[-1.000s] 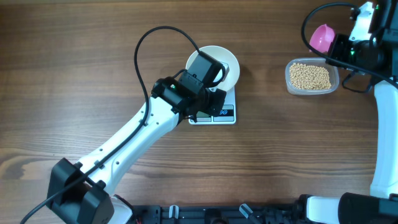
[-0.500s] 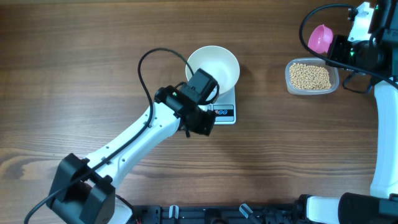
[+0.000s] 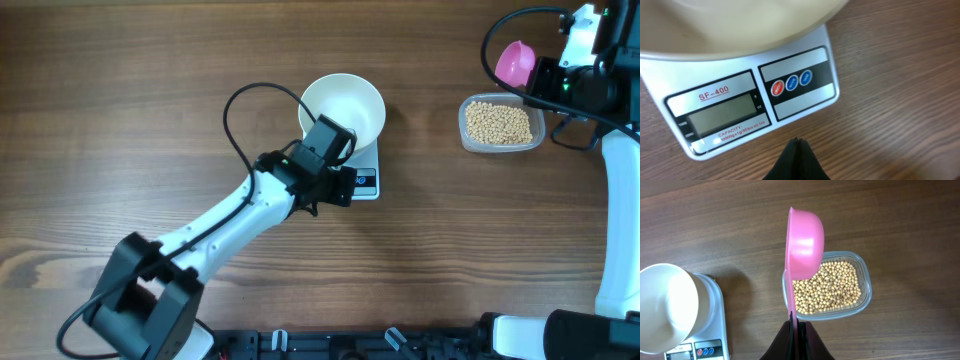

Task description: Scoop item into bowl and weigh 150g on scale

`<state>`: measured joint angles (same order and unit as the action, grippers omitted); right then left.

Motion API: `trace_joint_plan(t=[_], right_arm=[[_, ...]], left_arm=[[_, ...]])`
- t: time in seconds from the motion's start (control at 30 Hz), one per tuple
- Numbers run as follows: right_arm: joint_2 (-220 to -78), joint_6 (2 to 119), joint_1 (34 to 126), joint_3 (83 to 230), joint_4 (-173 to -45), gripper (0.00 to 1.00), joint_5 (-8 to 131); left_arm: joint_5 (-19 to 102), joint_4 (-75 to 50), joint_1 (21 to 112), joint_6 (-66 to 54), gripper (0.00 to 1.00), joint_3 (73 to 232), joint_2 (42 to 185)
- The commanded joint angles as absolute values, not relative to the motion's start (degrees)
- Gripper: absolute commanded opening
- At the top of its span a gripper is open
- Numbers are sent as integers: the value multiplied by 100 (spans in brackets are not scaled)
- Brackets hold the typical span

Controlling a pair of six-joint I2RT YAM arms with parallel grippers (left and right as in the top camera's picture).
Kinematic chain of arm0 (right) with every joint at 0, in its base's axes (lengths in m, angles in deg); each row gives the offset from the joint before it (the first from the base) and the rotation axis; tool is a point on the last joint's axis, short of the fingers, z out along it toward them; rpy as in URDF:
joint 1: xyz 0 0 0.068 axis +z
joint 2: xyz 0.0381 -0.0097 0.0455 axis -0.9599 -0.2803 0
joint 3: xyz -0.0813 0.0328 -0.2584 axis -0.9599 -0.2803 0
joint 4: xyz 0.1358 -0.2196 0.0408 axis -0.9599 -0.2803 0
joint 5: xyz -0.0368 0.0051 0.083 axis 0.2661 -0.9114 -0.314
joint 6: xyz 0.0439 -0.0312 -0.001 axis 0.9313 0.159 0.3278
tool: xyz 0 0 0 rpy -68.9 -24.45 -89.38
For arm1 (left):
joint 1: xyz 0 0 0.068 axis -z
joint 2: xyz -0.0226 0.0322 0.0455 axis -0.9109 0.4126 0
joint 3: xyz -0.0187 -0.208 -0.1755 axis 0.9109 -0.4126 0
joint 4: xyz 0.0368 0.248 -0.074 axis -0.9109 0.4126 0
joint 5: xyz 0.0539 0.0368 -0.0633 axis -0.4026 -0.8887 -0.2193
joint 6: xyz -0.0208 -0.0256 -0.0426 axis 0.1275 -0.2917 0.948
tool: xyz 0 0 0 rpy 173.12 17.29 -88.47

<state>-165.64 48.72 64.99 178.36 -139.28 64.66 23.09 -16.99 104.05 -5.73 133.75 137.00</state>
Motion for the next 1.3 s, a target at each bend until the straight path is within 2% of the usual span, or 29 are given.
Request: trace_joint_plan(t=[0.0,0.17,1.27], right_arm=[[-16588,4840,6475,17921,-13869,4,6372],[-16588,4837,6475,17921,-13810,5,6372],[-16588,4837,6475,17921,-13388,4,6372]], left_arm=[[2119,-1920,10619,-392,4,13313,13844],[1505,-2003,10741,-237,4,13313,13986],[1116,-2750,10730,-221,4,13313,14640]])
